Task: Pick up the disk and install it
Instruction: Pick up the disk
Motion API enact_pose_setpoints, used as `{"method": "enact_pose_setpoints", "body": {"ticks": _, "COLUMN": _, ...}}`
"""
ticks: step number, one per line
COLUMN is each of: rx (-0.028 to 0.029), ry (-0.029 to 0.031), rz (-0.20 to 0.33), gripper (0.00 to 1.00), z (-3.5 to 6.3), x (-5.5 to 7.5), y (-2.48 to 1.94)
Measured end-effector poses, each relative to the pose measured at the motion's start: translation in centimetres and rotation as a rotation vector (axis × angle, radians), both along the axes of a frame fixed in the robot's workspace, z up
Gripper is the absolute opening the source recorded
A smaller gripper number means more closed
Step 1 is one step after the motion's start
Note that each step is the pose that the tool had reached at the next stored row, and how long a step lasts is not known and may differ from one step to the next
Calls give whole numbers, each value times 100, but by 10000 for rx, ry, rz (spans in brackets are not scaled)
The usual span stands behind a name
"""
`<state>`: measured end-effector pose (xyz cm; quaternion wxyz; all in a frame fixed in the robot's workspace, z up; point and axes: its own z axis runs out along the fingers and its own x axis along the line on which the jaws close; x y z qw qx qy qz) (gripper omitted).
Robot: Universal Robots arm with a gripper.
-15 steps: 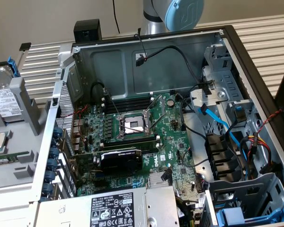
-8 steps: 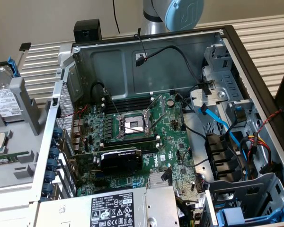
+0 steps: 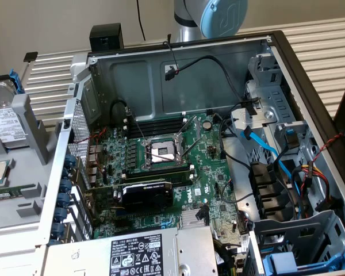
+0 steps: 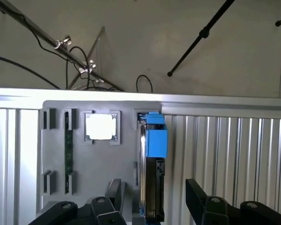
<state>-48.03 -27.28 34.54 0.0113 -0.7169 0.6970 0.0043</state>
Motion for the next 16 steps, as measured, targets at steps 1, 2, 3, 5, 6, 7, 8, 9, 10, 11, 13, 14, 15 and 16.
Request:
{"method": "enact_pose_setpoints", "body": {"ticks": 1, "rx": 0, "ry": 0, "rz": 42, "gripper": 66, "z": -18, "x": 0, "y": 0}}
{"method": "enact_pose_setpoints", "body": {"ticks": 2, "rx": 0, "ry": -1, "rz": 85, "gripper": 66, "z": -36, "x": 0, "y": 0}}
{"method": "enact_pose_setpoints", "body": {"ticks": 3, "rx": 0, "ry": -1, "rz": 134, "gripper": 66, "z": -55, "x": 0, "y": 0}}
{"method": "enact_pose_setpoints", "body": {"ticks": 5, "rx": 0, "ry": -1, "rz": 236, "gripper": 66, "z": -92, "x": 0, "y": 0}}
{"method": "enact_pose_setpoints", "body": {"ticks": 6, "rx": 0, "ry": -1, "rz": 284, "gripper": 66, "z": -110, "x": 0, "y": 0}}
{"method": "enact_pose_setpoints", "body": {"ticks": 7, "rx": 0, "ry": -1, "rz": 330, "gripper": 66, "z": -127, "x": 0, "y": 0}}
{"method": "enact_pose_setpoints", "body": {"ticks": 8, "rx": 0, "ry": -1, "rz": 378, "gripper": 66, "z": -145, "x": 0, "y": 0}}
{"method": "enact_pose_setpoints", "body": {"ticks": 9, "rx": 0, "ry": -1, "rz": 434, "gripper": 66, "z": -164, "x": 0, "y": 0}}
{"method": "enact_pose_setpoints", "body": {"ticks": 10, "rx": 0, "ry": -1, "rz": 496, "gripper": 66, "z": -182, "x": 0, "y": 0}}
{"method": "enact_pose_setpoints", "body": {"ticks": 11, "rx": 0, "ry": 0, "rz": 562, "gripper": 66, "z": -200, "x": 0, "y": 0}}
{"method": "enact_pose_setpoints", "body": {"ticks": 13, "rx": 0, "ry": -1, "rz": 689, "gripper": 66, "z": -236, "x": 0, "y": 0}}
{"method": "enact_pose_setpoints", "body": {"ticks": 14, "rx": 0, "ry": -1, "rz": 752, "gripper": 66, "z": -255, "x": 0, "y": 0}}
{"method": "enact_pose_setpoints", "body": {"ticks": 15, "rx": 0, "ry": -1, "rz": 817, "gripper": 66, "z": -273, "x": 0, "y": 0}}
{"method": "enact_pose_setpoints", "body": {"ticks": 16, "rx": 0, "ry": -1, "rz": 887, "gripper": 66, "z": -292, "x": 0, "y": 0}}
